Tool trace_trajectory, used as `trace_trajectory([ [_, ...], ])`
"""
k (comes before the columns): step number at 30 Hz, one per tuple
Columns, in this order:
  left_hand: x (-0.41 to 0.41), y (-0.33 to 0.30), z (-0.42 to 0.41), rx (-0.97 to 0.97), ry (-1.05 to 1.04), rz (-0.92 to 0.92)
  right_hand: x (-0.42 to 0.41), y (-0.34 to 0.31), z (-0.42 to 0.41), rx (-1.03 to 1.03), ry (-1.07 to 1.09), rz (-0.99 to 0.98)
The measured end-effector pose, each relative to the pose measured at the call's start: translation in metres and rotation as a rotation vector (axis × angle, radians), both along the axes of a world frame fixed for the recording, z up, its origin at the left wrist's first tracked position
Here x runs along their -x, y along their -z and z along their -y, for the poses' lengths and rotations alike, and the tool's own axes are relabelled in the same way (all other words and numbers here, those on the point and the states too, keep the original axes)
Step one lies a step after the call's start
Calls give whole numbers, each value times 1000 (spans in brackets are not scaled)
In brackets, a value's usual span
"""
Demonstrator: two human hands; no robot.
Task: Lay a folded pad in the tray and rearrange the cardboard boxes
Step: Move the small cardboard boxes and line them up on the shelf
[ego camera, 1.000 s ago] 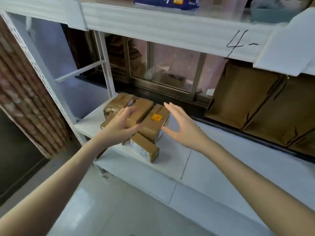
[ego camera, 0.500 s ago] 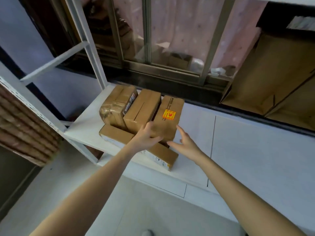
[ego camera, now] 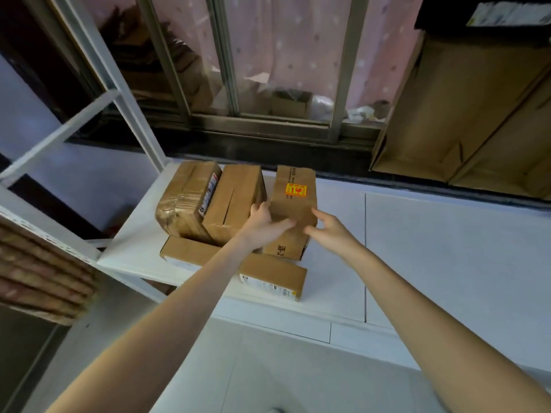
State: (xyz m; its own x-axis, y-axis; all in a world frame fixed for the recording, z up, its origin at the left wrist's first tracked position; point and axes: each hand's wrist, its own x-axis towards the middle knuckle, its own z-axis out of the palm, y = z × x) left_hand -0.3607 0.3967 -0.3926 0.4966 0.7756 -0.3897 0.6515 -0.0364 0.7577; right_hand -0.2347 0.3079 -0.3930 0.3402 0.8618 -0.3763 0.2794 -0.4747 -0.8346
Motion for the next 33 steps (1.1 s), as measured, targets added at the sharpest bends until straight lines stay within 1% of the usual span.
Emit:
trace_trajectory([
  [5, -36, -17, 27, -78, 64, 91, -37, -23, 40, -65, 71, 23],
  [10, -81, -31, 74, -36, 123, 161, -86, -45, 96, -117, 135, 53],
  [16, -152, -56, 165, -19, 89, 246, -156, -64, 185, -162, 149, 121],
  [19, -197, -62, 219, 27, 114, 317, -198, -74, 236, -183, 140, 116],
  [22, -244, -63, 271, 62, 163, 348, -245, -74, 288, -153, 150, 137],
  [27, -323, -50, 341, 117, 226, 340, -317, -63, 360, -74, 239, 140],
  [33, -398, -22, 391, 179, 257, 282, -381, -36, 419, -34, 334, 125],
])
